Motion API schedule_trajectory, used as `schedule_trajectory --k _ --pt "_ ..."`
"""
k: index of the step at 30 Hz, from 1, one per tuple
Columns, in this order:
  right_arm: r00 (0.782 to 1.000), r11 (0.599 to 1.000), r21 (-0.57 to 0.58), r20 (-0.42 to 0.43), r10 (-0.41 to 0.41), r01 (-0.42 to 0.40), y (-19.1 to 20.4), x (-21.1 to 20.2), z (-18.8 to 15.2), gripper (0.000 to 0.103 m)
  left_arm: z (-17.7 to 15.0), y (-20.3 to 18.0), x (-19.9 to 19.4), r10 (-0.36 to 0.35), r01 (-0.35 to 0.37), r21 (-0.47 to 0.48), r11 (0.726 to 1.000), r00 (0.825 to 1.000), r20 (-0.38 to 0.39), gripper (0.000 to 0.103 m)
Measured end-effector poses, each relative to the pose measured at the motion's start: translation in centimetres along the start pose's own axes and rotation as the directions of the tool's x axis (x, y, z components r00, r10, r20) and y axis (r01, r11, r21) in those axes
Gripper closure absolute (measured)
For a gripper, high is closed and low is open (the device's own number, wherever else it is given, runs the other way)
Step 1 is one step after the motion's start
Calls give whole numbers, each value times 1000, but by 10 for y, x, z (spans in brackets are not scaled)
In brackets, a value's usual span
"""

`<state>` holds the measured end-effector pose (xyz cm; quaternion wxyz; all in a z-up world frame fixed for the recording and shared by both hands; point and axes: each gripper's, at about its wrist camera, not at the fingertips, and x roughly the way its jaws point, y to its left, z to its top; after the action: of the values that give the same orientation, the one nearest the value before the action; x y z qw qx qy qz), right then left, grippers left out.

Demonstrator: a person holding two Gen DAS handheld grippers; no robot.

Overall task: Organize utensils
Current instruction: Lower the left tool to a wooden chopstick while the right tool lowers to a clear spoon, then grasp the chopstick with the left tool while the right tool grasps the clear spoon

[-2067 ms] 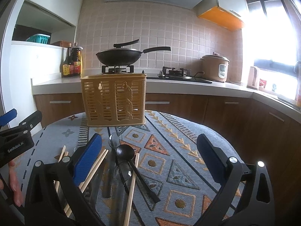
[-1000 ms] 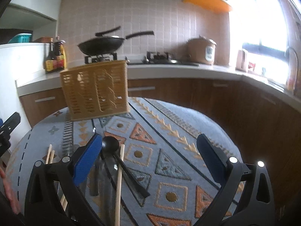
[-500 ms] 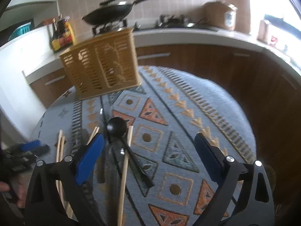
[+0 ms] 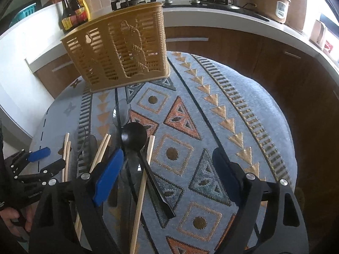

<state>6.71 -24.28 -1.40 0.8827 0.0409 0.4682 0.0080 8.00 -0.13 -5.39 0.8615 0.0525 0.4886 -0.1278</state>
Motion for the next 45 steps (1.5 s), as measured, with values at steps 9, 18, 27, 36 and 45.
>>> schedule_trajectory --k 9,18,27,36,45 --pt "1000 1000 -25 -21 -4 3 0 6 2 22 3 -1 0 -4 4 8 1000 995 -100 39" --pt "1000 997 -76 -8 15 -16 8 3 30 23 13 -9 3 28 -20 53 998 988 -153 47" --pt "961 980 -69 -218 168 -187 42 52 74 41 17 8 -2 35 -26 67 997 990 -133 91" --pt "919 985 -48 -368 138 -167 65 99 81 56 24 22 2 -74 105 210 972 986 -150 92" --pt "927 985 -167 -374 -24 -42 96 111 76 73 54 24 26 -80 133 198 971 963 -256 87"
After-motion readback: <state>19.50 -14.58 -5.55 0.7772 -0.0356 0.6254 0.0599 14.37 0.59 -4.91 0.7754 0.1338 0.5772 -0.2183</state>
